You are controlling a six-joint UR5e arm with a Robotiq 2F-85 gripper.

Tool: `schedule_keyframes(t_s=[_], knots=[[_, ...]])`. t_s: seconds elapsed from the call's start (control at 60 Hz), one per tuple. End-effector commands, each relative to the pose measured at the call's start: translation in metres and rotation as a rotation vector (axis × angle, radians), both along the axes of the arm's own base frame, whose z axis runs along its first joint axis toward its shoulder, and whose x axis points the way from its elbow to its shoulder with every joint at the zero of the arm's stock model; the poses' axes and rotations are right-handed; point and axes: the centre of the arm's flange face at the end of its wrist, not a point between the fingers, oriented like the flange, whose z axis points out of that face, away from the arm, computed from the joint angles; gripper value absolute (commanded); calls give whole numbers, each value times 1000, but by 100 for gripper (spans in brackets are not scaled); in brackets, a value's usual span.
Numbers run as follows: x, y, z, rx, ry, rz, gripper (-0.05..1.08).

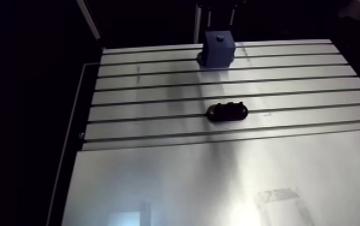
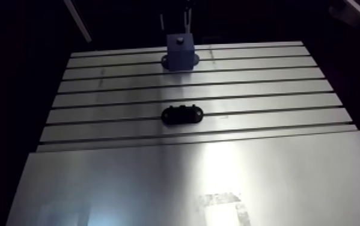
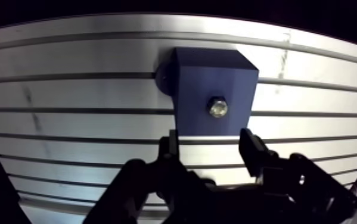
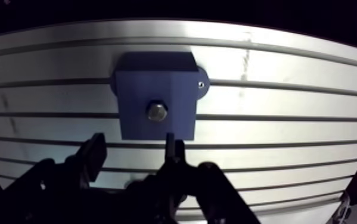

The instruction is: Pick up the M10 bolt and insert it into the hex recess until seated.

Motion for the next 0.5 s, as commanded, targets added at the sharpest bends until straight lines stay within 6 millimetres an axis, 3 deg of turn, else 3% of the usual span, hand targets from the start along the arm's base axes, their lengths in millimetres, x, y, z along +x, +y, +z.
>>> schedule_keyframes(t_s=[0.017,0.2,0.5], knots=[[-3,6,0,6,-2,-33,108],[-9,16,0,-1,3,-21,108],[-7,14,-6,-8,-17,-4,108]])
